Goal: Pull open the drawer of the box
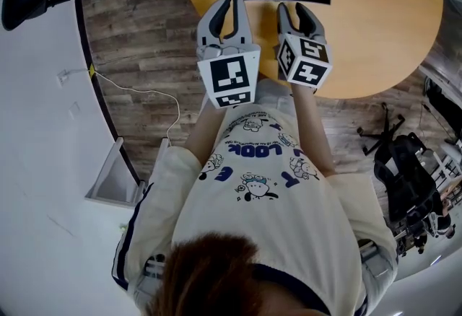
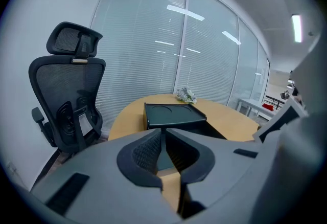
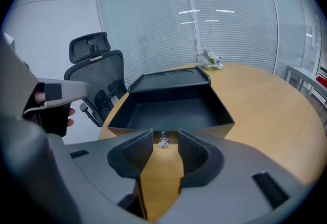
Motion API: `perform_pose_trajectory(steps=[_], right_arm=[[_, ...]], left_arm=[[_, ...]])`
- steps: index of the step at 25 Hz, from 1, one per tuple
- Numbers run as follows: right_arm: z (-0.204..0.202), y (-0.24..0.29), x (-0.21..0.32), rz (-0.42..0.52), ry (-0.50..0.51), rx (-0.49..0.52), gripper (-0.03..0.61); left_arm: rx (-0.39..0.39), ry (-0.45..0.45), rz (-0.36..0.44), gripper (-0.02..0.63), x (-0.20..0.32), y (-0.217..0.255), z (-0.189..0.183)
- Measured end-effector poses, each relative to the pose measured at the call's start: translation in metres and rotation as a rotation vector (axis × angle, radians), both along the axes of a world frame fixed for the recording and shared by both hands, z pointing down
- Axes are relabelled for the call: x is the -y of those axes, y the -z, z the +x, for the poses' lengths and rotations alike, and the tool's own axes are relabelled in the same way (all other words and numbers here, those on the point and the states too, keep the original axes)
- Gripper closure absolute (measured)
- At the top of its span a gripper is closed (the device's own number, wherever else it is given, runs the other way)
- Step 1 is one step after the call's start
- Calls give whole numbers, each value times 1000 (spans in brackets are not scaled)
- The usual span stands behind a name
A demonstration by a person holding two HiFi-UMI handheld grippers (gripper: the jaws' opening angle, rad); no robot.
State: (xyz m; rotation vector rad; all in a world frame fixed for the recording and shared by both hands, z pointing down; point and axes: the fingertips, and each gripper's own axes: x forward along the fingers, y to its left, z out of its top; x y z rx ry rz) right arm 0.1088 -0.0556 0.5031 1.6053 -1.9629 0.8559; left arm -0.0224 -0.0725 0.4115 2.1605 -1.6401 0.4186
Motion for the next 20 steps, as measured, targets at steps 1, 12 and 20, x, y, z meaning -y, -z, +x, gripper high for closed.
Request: perform_pose_trajectory(steps=[1,12,20], right_arm=[[0,8,0,18,3,-5,414],[-12,117,21,287,1,23,516],[-15,169,29,411,9,44,526]], left_arm=[[-2,-2,11,578,1,5,1],[-20,-9,140,578,15,63,4],[-14,-18,260,578,17,113,8]])
